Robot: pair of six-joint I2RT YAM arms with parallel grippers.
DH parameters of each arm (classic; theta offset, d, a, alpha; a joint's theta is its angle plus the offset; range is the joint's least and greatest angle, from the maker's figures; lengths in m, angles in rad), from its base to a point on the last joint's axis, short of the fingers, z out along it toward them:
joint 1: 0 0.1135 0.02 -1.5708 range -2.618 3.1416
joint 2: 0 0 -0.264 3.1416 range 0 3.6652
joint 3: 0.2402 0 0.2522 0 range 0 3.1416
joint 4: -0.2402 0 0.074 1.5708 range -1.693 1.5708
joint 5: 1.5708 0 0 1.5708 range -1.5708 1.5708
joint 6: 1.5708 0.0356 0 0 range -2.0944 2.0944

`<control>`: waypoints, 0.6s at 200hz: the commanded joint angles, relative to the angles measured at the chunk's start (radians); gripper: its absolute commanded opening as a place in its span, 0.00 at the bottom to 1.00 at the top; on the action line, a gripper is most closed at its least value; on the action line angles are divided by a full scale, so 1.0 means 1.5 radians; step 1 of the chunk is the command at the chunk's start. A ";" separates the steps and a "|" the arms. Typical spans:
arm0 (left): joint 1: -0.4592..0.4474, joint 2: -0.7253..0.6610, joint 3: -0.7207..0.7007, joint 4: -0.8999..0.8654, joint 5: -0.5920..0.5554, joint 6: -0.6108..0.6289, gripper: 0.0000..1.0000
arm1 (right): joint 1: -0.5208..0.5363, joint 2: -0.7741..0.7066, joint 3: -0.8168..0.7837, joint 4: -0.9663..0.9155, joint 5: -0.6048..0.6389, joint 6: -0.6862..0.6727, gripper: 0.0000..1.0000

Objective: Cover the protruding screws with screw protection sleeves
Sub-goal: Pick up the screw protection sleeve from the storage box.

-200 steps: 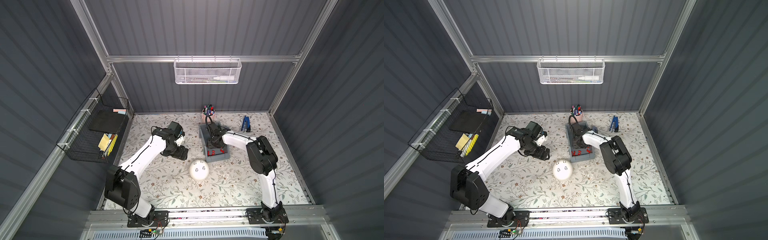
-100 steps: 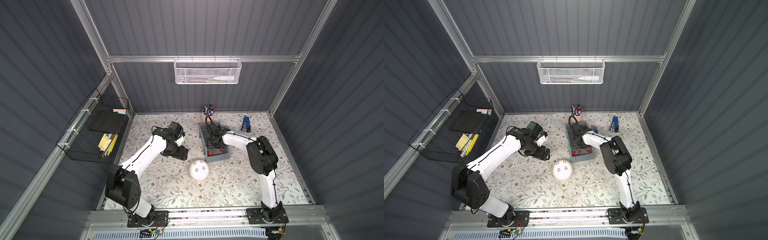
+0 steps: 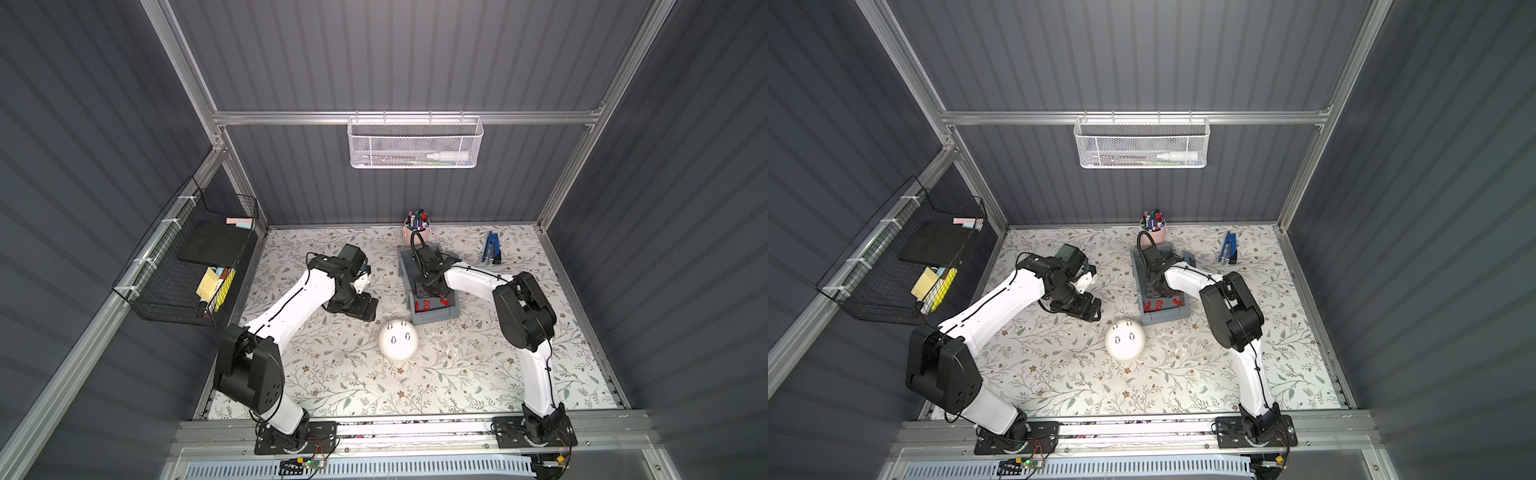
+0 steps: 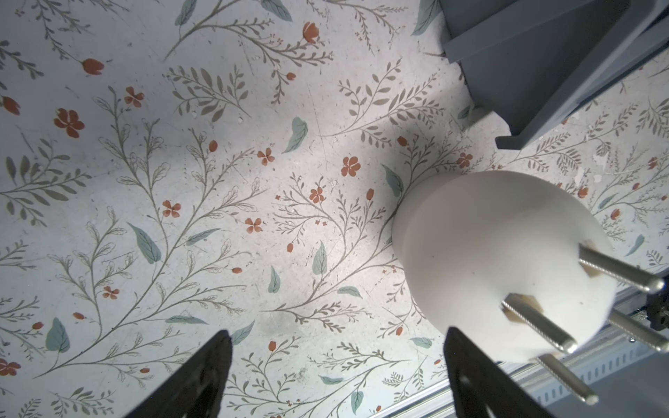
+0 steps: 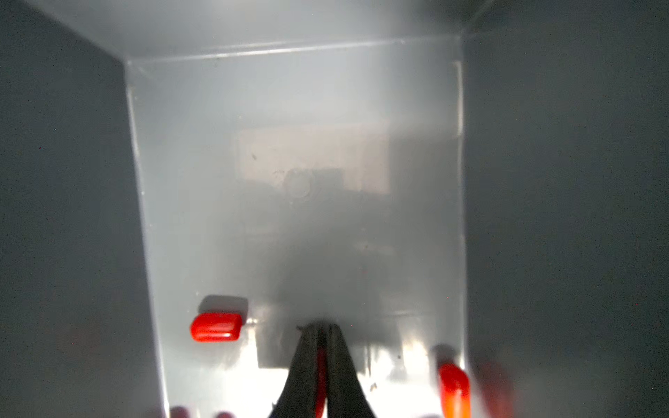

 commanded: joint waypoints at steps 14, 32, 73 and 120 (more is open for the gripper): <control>-0.001 -0.003 0.003 -0.008 0.006 0.017 0.92 | 0.003 -0.044 -0.005 0.003 -0.003 -0.013 0.00; -0.001 -0.020 -0.005 0.000 0.002 0.020 0.92 | 0.004 -0.086 -0.044 0.055 -0.009 -0.019 0.00; -0.001 -0.077 -0.024 0.032 0.009 0.021 0.91 | 0.009 -0.210 -0.123 0.129 -0.054 -0.037 0.00; -0.001 -0.178 -0.074 0.138 0.254 -0.009 0.81 | 0.055 -0.442 -0.298 0.348 -0.144 -0.063 0.00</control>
